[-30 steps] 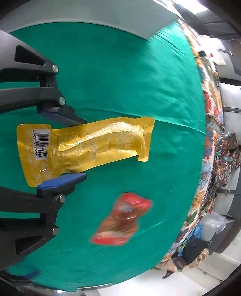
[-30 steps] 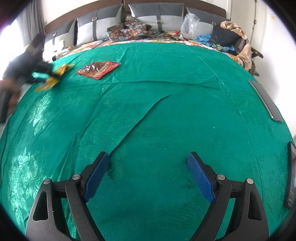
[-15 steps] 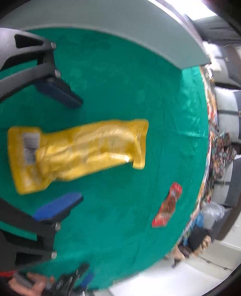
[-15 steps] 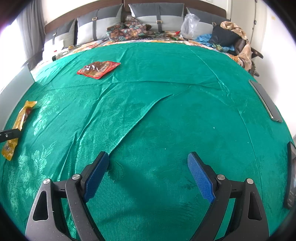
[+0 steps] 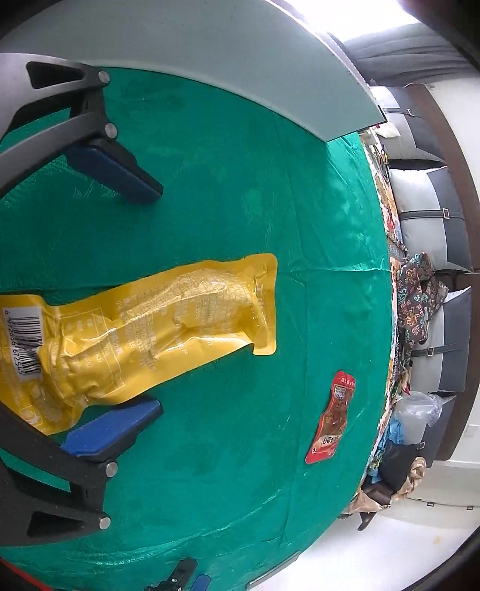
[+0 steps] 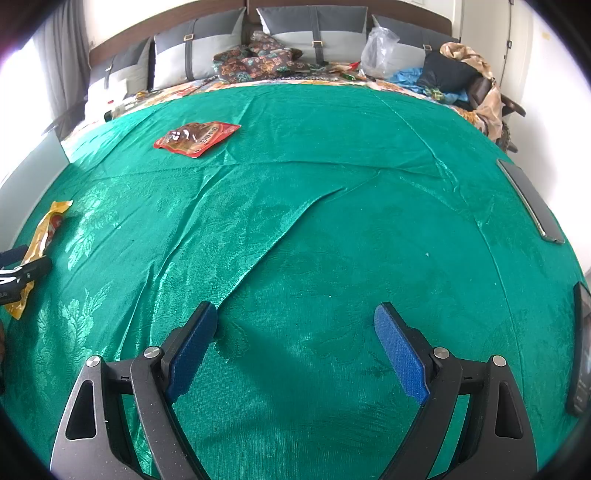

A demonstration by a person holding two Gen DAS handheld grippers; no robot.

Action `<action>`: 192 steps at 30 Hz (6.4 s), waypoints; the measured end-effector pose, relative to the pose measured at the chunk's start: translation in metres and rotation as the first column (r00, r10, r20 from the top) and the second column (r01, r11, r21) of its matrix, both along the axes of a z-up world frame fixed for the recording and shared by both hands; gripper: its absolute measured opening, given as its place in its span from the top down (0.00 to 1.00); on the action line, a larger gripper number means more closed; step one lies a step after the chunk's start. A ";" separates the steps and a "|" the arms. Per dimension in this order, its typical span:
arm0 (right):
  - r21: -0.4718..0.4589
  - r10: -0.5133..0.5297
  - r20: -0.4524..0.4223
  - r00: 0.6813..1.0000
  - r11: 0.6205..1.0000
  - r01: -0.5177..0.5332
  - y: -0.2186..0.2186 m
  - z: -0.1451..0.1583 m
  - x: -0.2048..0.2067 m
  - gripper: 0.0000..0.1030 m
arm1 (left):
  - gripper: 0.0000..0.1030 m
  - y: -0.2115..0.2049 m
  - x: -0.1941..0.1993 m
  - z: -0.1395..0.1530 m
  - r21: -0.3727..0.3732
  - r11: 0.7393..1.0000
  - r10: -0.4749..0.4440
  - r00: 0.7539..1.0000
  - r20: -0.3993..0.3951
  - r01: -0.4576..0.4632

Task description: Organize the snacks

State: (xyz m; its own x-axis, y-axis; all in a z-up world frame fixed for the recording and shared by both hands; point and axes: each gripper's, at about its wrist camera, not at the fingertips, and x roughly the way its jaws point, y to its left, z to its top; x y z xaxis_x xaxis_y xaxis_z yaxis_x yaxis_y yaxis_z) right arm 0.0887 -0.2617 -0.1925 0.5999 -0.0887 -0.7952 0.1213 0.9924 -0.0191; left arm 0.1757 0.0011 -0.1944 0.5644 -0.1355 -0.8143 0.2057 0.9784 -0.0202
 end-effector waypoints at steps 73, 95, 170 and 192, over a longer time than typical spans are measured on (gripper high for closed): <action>-0.009 -0.012 -0.018 1.000 1.000 0.011 0.077 0.002 -0.001 0.08 | 0.00 0.002 0.002 -0.001 -0.002 1.000 0.004 1.000 0.000 -0.004; -0.009 -0.012 -0.017 1.000 1.000 0.012 0.077 0.002 -0.002 0.08 | 0.00 0.002 0.002 -0.001 -0.002 1.000 0.005 1.000 0.001 -0.005; 0.366 0.441 0.065 0.895 0.824 -0.432 0.236 0.185 0.005 0.43 | 0.53 0.233 -0.117 0.196 -0.476 0.858 0.257 0.964 0.071 -0.193; 0.308 0.628 0.033 0.777 0.733 -0.606 0.430 0.166 0.040 0.25 | 0.00 0.328 -0.187 0.175 0.009 0.777 0.604 0.750 0.270 -0.630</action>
